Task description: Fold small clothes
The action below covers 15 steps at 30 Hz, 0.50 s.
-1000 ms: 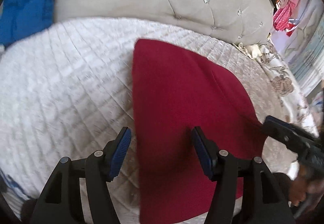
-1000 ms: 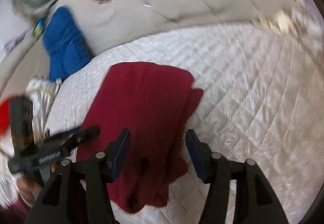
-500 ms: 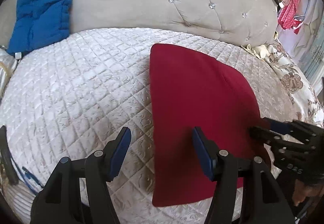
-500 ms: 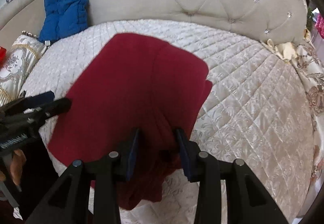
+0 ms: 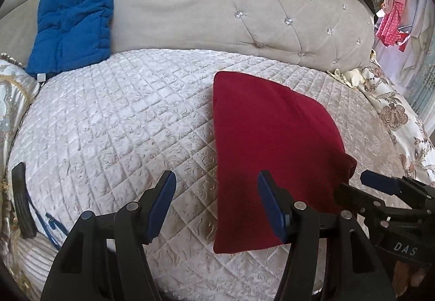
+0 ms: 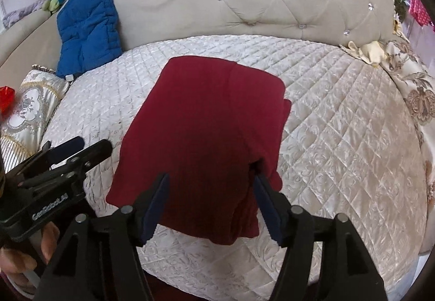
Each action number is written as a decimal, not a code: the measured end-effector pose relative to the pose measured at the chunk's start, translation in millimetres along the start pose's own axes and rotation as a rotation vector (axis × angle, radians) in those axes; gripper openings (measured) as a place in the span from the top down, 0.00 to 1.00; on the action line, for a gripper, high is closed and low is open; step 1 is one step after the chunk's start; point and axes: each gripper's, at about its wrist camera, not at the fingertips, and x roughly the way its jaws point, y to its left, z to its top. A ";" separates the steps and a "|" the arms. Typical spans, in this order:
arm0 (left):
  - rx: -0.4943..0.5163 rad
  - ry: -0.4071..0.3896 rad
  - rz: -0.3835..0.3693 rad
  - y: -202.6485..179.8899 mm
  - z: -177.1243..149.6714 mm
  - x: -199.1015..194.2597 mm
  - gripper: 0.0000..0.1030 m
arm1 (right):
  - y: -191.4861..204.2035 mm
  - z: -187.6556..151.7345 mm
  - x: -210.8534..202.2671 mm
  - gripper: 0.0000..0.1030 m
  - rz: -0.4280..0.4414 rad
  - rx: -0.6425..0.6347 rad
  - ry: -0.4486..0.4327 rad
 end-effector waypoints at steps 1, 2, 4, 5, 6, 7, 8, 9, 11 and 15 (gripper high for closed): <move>-0.002 -0.005 -0.001 -0.2 0.2 -2.3 0.61 | 0.0 0.8 -0.9 0.28 -0.003 0.004 -0.003; -0.002 -0.008 -0.001 -0.1 0.7 -3.6 0.61 | 0.4 1.8 -2.7 0.25 -0.005 0.009 -0.005; -0.002 -0.013 -0.001 -1.0 1.5 -6.3 0.61 | 1.7 3.4 -3.1 0.23 -0.010 0.012 -0.006; -0.001 -0.015 -0.001 -1.8 1.9 -7.3 0.61 | 3.3 4.5 -1.6 0.23 -0.018 0.007 0.000; 0.001 -0.015 0.000 -2.2 2.4 -7.7 0.61 | 4.9 5.3 0.3 0.23 -0.026 0.000 0.006; 0.003 -0.014 0.003 -2.2 3.0 -7.4 0.61 | 7.4 5.8 2.5 0.23 -0.038 -0.013 0.013; 0.002 -0.012 0.005 -2.5 3.1 -7.4 0.61 | 8.9 6.0 3.8 0.23 -0.042 -0.019 0.016; 0.000 -0.011 0.005 -1.7 3.0 -7.1 0.61 | 9.8 6.0 5.2 0.23 -0.043 -0.022 0.020; -0.010 -0.009 0.002 1.7 2.9 -5.9 0.61 | 11.1 6.0 7.7 0.23 -0.034 -0.017 0.026; -0.027 -0.007 0.002 6.4 2.0 -4.9 0.61 | 13.6 6.2 11.2 0.23 -0.040 -0.018 0.031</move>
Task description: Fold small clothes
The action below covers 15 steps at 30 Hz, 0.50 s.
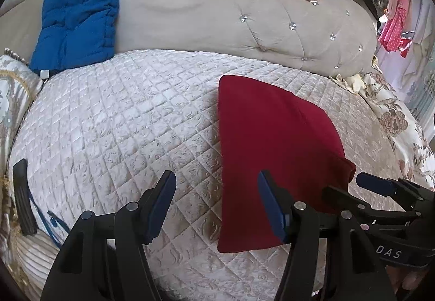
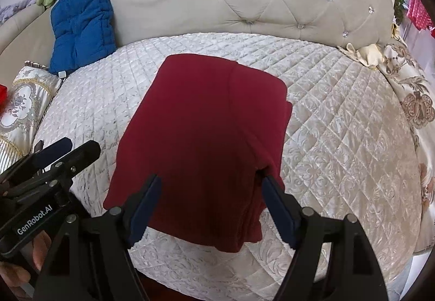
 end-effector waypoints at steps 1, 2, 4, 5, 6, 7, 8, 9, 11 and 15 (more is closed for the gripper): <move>-0.002 -0.004 0.002 0.5 0.0 -0.3 0.61 | 0.6 0.1 0.4 0.23 -0.001 -0.004 0.000; -0.003 -0.005 0.004 -0.2 -0.1 -0.5 0.61 | 0.7 0.0 0.6 0.23 -0.004 -0.005 0.000; -0.002 -0.004 0.004 -0.3 -0.1 -0.3 0.61 | 0.1 -0.1 0.6 0.23 -0.009 -0.002 0.000; -0.002 -0.004 0.004 -0.3 -0.2 -0.3 0.61 | -0.5 -0.2 1.1 0.23 -0.009 0.000 0.001; 0.000 -0.004 0.005 -0.6 -0.5 -0.2 0.61 | -1.1 -0.2 1.4 0.23 -0.011 0.002 0.002; 0.001 -0.004 0.006 -1.6 -0.9 -0.5 0.61 | -1.7 -0.1 1.9 0.23 -0.013 0.004 0.003; 0.002 -0.005 0.006 -2.0 -1.2 -0.3 0.61 | -2.3 0.0 2.2 0.23 -0.014 0.005 0.003; 0.004 -0.004 0.007 -2.8 -1.2 -0.1 0.61 | -2.6 -0.1 2.2 0.23 -0.015 0.005 0.002; 0.010 -0.002 0.008 -3.9 -1.3 1.4 0.61 | -3.0 0.0 2.3 0.23 -0.018 0.007 0.000; 0.013 0.004 0.010 -3.5 -1.3 4.2 0.61 | -4.7 0.1 3.6 0.23 -0.014 0.019 0.002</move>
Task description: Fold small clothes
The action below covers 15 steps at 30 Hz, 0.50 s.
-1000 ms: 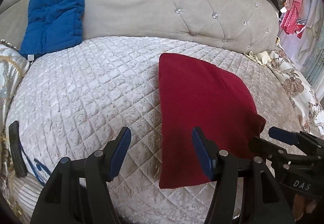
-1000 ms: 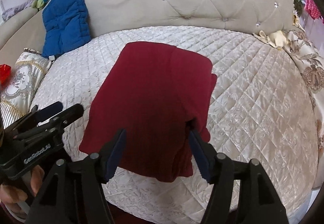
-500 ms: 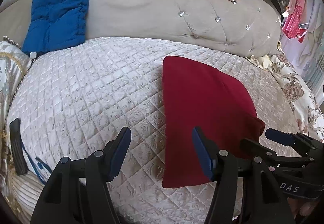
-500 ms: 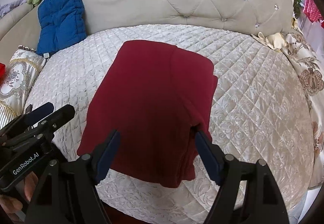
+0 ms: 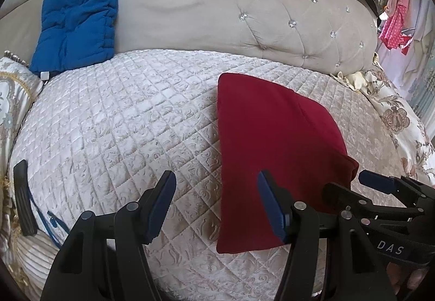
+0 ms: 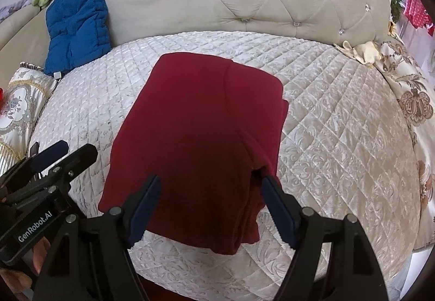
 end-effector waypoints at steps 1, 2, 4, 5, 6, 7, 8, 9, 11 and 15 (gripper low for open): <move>-0.002 -0.001 0.001 0.6 -0.2 0.4 0.61 | -0.1 0.1 0.5 0.23 -0.003 0.000 0.001; -0.003 -0.001 0.001 1.4 -0.1 0.9 0.61 | -0.2 0.1 1.4 0.23 -0.006 -0.002 0.003; -0.004 0.000 0.002 3.0 -0.1 1.7 0.61 | 0.2 -0.3 3.1 0.23 -0.007 -0.007 0.008; -0.005 -0.001 0.004 3.7 -0.2 2.2 0.61 | 0.8 -0.7 3.3 0.23 -0.006 -0.009 0.009; -0.004 -0.001 0.004 4.6 -0.2 2.9 0.61 | 1.3 -1.0 4.0 0.23 -0.008 -0.010 0.011; -0.004 0.003 0.005 5.3 -0.5 3.9 0.61 | 2.1 -1.1 5.0 0.23 -0.010 -0.011 0.014; -0.004 0.004 0.005 5.5 -0.7 4.6 0.61 | 2.9 -1.4 6.0 0.23 -0.011 -0.014 0.017; -0.005 0.005 0.006 5.6 -1.1 5.1 0.61 | 3.3 -1.5 6.5 0.23 -0.012 -0.016 0.018; -0.005 0.007 0.008 5.9 -1.4 6.1 0.61 | 4.5 -1.8 7.6 0.23 -0.015 -0.017 0.020; -0.007 0.009 0.008 7.6 -1.6 7.5 0.61 | 4.5 -2.4 9.6 0.23 -0.016 -0.015 0.024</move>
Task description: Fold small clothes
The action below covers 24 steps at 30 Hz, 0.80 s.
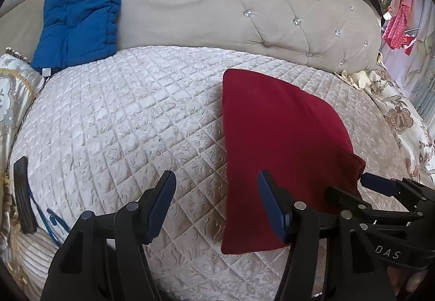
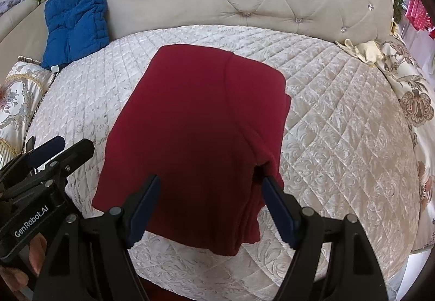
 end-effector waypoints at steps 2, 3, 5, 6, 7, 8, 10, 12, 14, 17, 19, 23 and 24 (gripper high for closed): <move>-0.003 -0.001 -0.002 0.8 -0.4 0.1 0.61 | -0.6 -0.3 1.0 0.23 0.002 0.007 0.003; -0.005 0.001 -0.002 1.2 -0.5 0.2 0.61 | -1.1 -0.3 1.6 0.23 0.005 0.011 0.005; -0.006 0.001 -0.002 1.3 -0.8 0.5 0.61 | -1.4 -0.4 2.1 0.23 0.010 0.016 0.006; -0.005 0.002 -0.001 1.4 -0.7 0.7 0.61 | -1.2 -0.3 2.2 0.23 0.009 0.015 0.005; -0.005 0.004 0.000 1.5 -0.6 1.3 0.61 | -0.7 -0.3 2.4 0.23 0.007 0.012 0.006; -0.006 0.006 0.000 1.5 -0.7 1.5 0.61 | -0.5 -0.2 2.8 0.23 0.007 0.009 0.007; -0.007 0.007 0.000 1.9 -0.8 2.2 0.61 | 0.6 -0.2 3.1 0.23 0.007 0.003 0.007; -0.008 0.006 0.001 1.9 -0.6 2.8 0.61 | 1.4 -0.7 3.4 0.23 0.004 0.000 0.007; -0.008 0.011 -0.002 2.1 -0.9 3.3 0.61 | 1.6 -0.7 4.1 0.23 0.005 -0.003 0.012; -0.003 0.010 0.002 1.7 -1.3 3.5 0.61 | 1.0 -0.1 3.5 0.23 0.005 -0.002 0.008; -0.001 0.011 0.001 1.3 -1.5 4.0 0.61 | 0.9 0.0 3.2 0.23 0.004 -0.001 0.006; 0.002 0.010 0.003 1.1 -1.8 4.4 0.61 | 0.6 -0.1 3.4 0.23 0.004 0.003 0.007; 0.002 0.010 0.002 1.3 -1.8 4.5 0.61 | 0.4 -0.2 3.7 0.23 0.004 0.003 0.007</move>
